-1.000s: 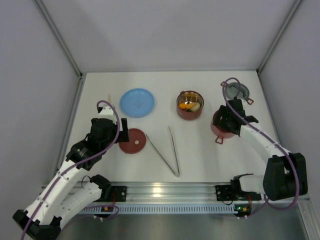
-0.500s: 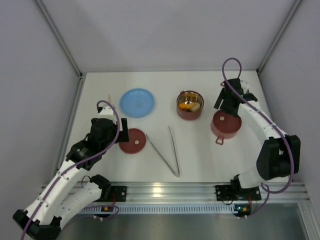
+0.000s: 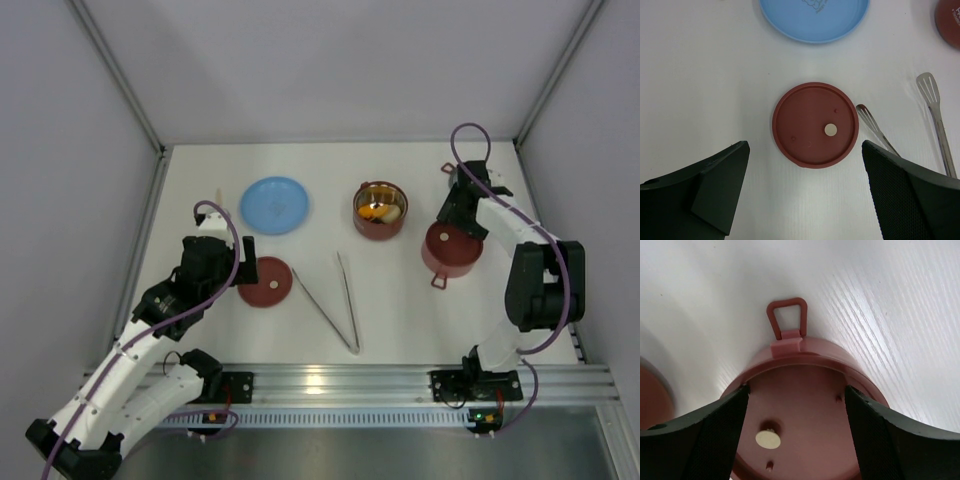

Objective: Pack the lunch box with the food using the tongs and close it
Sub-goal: Close the box lid on the packing box, then pick up the box lid from the center of the board, then close the box lid on the packing box.

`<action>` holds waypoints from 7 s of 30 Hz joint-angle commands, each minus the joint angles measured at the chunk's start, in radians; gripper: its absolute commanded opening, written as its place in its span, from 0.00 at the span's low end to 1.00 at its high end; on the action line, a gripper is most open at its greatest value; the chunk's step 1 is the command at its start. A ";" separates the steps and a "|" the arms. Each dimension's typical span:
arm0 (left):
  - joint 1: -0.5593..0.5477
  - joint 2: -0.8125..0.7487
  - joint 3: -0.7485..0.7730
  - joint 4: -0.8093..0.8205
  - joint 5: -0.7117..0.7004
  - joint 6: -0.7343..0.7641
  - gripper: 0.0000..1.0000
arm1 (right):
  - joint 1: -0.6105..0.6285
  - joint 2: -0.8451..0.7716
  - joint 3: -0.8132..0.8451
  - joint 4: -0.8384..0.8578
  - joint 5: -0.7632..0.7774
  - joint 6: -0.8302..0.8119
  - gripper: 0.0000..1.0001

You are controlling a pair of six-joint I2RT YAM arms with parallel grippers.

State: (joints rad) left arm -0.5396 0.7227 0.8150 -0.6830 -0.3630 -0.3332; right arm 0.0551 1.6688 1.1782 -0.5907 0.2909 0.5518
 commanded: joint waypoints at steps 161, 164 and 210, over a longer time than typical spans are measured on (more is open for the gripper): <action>0.305 0.147 0.145 0.079 0.130 -0.053 0.99 | 0.307 0.269 0.672 -0.353 0.030 -0.036 0.00; 0.305 0.156 0.148 0.082 0.128 -0.050 0.99 | 0.299 0.279 0.657 -0.345 0.025 -0.036 0.00; 0.305 0.170 0.104 0.097 0.119 -0.036 0.99 | 0.339 0.132 0.696 -0.337 -0.025 -0.088 0.45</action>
State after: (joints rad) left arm -0.2405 0.8951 0.9272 -0.6357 -0.2428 -0.3855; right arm 0.3706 1.8786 1.7855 -0.9195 0.2825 0.4881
